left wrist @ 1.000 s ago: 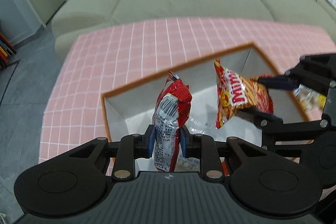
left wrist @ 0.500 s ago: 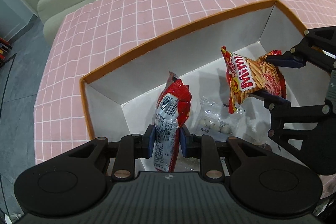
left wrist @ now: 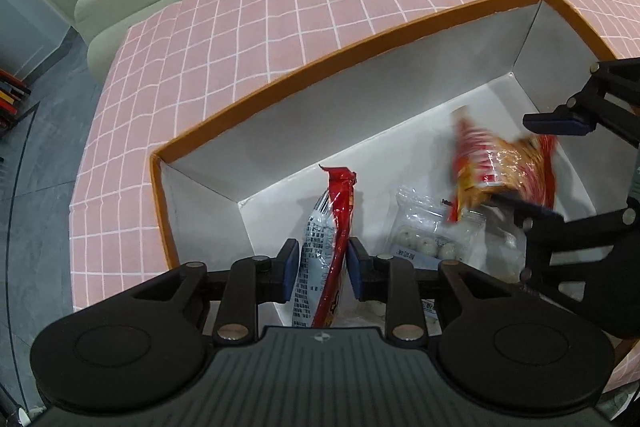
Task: Organize snacks
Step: 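Open both tools to drop the sausage stick and Mimi bag into the box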
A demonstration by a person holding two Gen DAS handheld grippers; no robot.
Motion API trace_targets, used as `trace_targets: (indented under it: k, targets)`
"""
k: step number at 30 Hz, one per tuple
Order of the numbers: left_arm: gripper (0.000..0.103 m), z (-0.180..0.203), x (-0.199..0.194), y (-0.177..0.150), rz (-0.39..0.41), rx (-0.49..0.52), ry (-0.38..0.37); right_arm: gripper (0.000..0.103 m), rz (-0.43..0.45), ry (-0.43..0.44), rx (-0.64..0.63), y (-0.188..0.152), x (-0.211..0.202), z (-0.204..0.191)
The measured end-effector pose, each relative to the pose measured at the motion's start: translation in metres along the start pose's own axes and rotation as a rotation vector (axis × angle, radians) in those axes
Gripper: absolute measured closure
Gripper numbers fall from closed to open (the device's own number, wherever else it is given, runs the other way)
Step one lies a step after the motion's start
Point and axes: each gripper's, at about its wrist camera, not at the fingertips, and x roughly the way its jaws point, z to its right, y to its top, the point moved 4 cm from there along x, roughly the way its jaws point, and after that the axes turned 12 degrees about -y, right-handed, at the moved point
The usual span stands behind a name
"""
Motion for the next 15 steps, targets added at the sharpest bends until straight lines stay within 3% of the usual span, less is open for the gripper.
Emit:
trace_targets:
  k: [2,5,8,15]
  targets:
    - [0.047,0.002,-0.005,0.001,0.016,0.005,-0.004,0.047,0.008,-0.003,-0.001,-0.001,-0.005,0.0]
    - [0.037,0.003,-0.012,0.002,0.035,0.014,0.007,0.04,0.017,0.003,0.002,0.0,-0.012,0.0]
    - [0.035,0.005,-0.021,0.003,0.052,0.016,0.007,0.027,0.015,0.012,-0.005,0.001,-0.021,0.0]
    - [0.027,0.009,-0.054,0.005,0.138,0.004,0.036,0.015,0.034,0.065,0.035,0.004,-0.05,0.007]
